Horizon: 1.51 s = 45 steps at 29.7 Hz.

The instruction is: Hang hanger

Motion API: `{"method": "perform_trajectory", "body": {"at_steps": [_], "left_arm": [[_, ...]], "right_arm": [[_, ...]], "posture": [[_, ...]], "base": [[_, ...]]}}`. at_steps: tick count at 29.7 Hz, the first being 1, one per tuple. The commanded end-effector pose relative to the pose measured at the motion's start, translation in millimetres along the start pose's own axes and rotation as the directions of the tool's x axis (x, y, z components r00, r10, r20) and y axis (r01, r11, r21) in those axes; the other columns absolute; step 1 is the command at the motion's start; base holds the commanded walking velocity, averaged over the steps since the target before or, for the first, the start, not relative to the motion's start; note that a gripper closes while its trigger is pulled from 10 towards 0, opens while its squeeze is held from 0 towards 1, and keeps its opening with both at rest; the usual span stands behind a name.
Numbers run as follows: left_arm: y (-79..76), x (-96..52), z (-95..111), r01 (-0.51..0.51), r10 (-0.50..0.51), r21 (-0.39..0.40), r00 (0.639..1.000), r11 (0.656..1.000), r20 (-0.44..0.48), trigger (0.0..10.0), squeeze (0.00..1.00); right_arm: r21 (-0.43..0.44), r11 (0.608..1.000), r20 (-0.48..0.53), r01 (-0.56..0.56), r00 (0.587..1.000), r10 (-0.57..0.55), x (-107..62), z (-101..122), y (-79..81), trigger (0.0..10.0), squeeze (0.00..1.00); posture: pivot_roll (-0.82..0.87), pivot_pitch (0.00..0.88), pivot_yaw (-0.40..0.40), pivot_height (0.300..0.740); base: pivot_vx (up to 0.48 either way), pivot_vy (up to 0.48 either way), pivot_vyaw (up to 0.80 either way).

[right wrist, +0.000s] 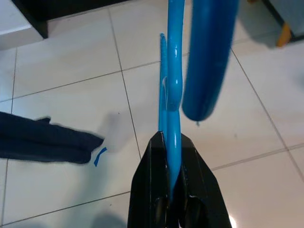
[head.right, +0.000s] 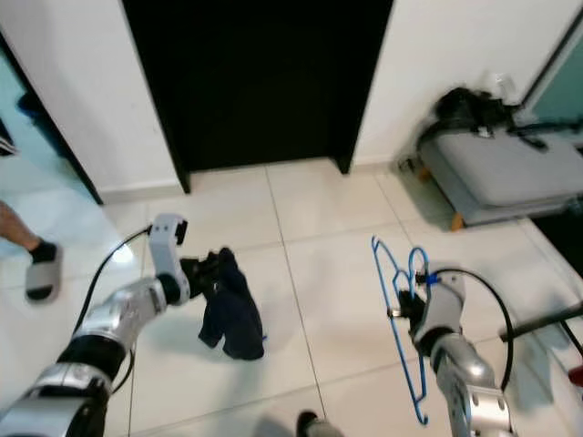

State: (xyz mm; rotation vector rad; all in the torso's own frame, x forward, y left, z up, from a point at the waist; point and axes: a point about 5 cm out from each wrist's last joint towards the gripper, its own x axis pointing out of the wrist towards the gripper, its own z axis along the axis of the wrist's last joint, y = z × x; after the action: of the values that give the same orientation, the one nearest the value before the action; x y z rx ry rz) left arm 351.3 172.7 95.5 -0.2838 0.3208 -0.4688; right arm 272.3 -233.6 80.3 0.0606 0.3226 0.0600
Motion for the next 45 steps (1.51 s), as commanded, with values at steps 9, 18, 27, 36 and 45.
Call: {"method": "perform_trajectory", "body": {"at_steps": [9, 18, 27, 36, 45], "left_arm": [[-2.8, 6.5, 9, -0.065, 0.062, 0.069, 0.997, 0.995, 0.036, 10.0, 0.0], [-57.1, 25.4, 42, 0.119, -0.17, 0.35, 0.978, 0.929, 0.119, 10.0, 0.0], [-70.4, 33.5, 79, 0.021, -0.113, 0.384, 0.97, 0.923, 0.217, 10.0, 0.0], [-90.9, 37.4, 150, -0.159, 0.082, 0.126, 0.878, 0.979, 0.472, 10.0, 0.0], [-108.9, 34.2, 167, -0.105, 0.008, 0.152, 0.848, 0.983, 0.53, 10.0, 0.0]], "right_arm": [[-0.007, 1.0, -0.006, 0.017, 1.0, -0.017, -1.8, -3, -3.6, 10.0, 0.0], [0.0, 1.0, 0.009, 0.026, 1.0, -0.026, -1.4, -3, -1.0, 10.0, 0.0], [0.021, 1.0, 0.043, 0.015, 0.999, -0.016, -0.7, -1, 2.9, 10.0, 0.0], [0.021, 0.999, 0.082, -0.042, 0.996, 0.04, -1.7, 1, 11.4, 10.0, 0.0], [0.008, 0.999, 0.108, -0.047, 0.993, 0.046, -1.8, 3, 13.2, 10.0, 0.0]], "posture": [[-0.01, 0.186, 0.007, 0.74], [-0.02, 0.178, 0.03, 0.74], [-0.01, 0.168, 0.048, 0.74], [-0.03, 0.156, 0.066, 0.74], [-0.03, 0.157, 0.073, 0.74]], "base": [[0.0, 0.0, -0.77], [0.0, 0.0, -0.77], [0.0, 0.0, -0.48], [0.0, 0.0, 0.0], [0.0, 0.0, 0.0]]}}
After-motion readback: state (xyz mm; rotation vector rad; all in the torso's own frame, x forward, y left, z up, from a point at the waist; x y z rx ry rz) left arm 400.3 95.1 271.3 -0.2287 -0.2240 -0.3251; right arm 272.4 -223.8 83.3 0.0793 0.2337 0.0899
